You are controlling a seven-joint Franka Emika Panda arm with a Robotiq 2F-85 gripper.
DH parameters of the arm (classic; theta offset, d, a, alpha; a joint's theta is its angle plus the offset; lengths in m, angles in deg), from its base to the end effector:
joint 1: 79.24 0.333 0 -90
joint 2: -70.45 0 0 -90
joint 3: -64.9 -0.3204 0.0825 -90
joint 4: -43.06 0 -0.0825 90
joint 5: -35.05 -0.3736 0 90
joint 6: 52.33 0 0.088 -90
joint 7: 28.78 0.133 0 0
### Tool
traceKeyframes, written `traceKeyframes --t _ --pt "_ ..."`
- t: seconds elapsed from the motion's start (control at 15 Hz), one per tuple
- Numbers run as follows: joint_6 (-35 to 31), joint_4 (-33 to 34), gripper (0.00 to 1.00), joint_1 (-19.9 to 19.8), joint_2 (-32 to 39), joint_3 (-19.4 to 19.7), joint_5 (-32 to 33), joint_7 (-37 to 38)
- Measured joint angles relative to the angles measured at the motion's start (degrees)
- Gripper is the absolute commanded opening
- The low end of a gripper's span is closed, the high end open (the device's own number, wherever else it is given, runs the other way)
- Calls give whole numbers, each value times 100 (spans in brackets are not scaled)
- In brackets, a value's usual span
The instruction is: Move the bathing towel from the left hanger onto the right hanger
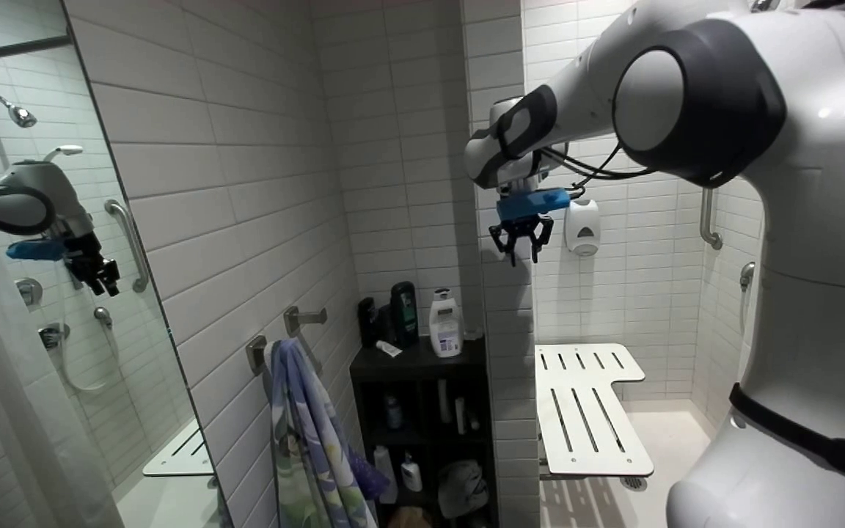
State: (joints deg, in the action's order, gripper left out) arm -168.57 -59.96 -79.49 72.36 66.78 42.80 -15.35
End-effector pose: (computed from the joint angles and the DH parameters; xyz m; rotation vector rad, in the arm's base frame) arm 0.5871 -0.0325 0.5215 2.9985 -0.3366 0.3163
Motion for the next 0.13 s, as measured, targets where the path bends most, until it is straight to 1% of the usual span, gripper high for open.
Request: traceKeyframes --t 0.13 --pt "0 -3 51 0 6 -3 0 0"
